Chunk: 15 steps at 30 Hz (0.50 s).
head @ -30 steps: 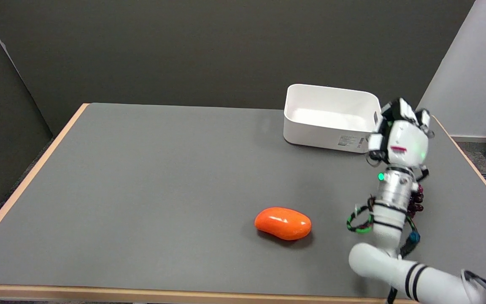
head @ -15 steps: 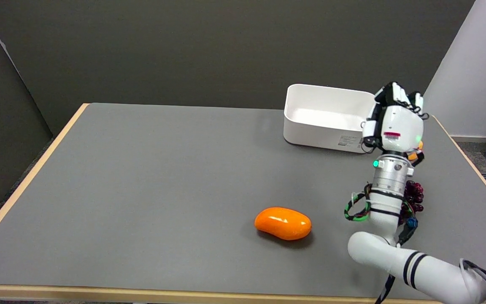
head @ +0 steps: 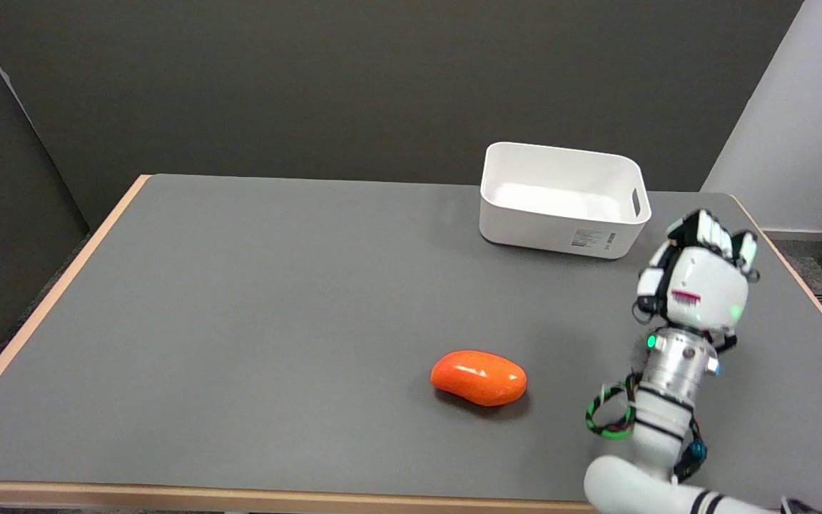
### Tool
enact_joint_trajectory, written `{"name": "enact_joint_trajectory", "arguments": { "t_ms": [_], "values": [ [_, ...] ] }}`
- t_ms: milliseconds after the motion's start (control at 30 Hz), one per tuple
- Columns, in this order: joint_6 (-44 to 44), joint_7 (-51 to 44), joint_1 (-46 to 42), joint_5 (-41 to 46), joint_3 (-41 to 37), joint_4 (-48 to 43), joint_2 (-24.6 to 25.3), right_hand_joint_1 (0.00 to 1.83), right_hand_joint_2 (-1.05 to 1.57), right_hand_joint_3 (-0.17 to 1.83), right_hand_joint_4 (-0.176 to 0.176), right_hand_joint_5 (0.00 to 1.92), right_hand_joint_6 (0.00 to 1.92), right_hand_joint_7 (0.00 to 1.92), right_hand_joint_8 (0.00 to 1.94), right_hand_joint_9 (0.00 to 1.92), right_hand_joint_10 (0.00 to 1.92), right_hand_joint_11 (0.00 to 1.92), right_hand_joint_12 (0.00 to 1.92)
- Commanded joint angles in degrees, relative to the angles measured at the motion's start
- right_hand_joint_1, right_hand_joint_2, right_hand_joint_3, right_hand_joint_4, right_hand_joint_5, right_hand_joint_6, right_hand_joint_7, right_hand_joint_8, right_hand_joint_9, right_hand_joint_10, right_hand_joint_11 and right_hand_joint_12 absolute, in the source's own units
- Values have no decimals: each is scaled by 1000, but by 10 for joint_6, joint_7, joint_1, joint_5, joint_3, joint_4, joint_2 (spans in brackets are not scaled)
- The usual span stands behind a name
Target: Pick up the grape.
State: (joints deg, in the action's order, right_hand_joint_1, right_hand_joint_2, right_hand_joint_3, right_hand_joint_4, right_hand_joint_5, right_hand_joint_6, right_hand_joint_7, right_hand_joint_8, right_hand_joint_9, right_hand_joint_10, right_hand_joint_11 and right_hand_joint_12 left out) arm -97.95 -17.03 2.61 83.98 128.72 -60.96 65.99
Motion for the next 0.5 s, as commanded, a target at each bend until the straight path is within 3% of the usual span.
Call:
{"name": "enact_joint_trajectory", "arguments": {
  "t_ms": [33,100,167,233,367,500],
  "values": [
    [-67,-50,-84,165,26,-48,55,939,820,901,-176,220,647,30,1550,39,1716,1,1853],
    [-67,-49,-84,190,26,-52,55,773,737,939,-172,119,429,123,873,135,1005,4,1528],
    [-66,-41,-83,212,26,-52,55,633,706,838,-150,65,335,91,385,-1,582,-1,951],
    [-65,-29,-83,220,26,-49,54,542,647,830,-136,-1,194,-1,-1,-1,-1,-1,504],
    [-66,-23,-80,219,22,-46,53,546,576,851,-134,-1,99,-1,-1,-1,-1,-1,328],
    [-65,-23,-73,213,17,-45,49,557,633,748,-135,-1,105,-1,-1,-1,-1,-1,317]
  ]
}}
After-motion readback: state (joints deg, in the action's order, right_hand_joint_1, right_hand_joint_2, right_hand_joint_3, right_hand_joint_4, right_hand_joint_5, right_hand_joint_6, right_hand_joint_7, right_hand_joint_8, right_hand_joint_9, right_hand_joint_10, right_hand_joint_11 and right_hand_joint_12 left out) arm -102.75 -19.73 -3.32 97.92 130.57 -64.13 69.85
